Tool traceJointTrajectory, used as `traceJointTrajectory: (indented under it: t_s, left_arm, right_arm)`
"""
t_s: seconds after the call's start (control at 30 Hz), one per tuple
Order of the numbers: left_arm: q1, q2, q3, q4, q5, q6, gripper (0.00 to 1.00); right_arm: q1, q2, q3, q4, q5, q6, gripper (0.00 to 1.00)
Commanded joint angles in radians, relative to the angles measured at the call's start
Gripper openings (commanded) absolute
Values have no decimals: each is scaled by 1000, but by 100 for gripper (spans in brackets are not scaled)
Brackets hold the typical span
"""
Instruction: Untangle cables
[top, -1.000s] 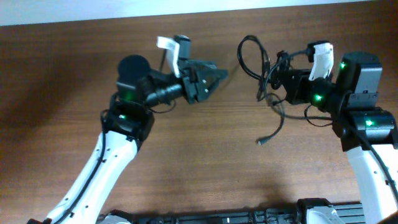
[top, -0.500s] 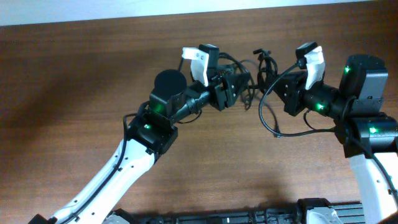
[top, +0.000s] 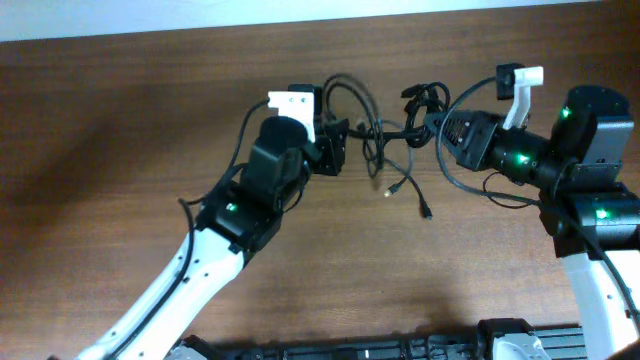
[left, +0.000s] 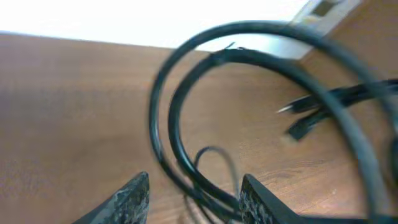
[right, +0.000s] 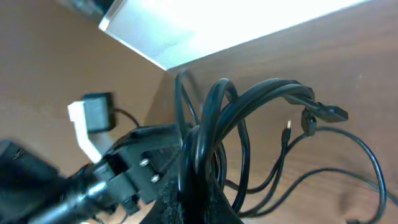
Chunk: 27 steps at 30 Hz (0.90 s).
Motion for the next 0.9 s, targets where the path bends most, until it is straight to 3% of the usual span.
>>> traceJointTrajectory:
  t_s: [0.0,0.13,0.23,0.33,0.4,0.6,0.77,0.87]
  left_arm:
    - [1,-142,8,44,21,179,51]
    - [1,-239,8,42,34,335,53]
    - [1,-257,8,31,129,391,59]
    - [1,-240,8,27,283,404,89]
    - [1,-212,8,27,326,405,98]
    - [-9,-140,8,55,541,669,96]
    - [-72,-85,8,93,539,857,96]
    - [-99,-70,8,146,510,877,92]
  right_arm:
    - [-4,-19,7,-31,45,178,4]
    - [-4,0,7,-50,60,266,4]
    - [-4,8,7,-49,60,351,4]
    - [-4,9,7,-48,60,498,4]
    - [-3,9,7,-48,51,633,4]
    - [-3,9,7,-48,-1,750,4]
    - [-3,9,7,-48,0,769,4]
    - [-3,9,7,-48,0,769,4]
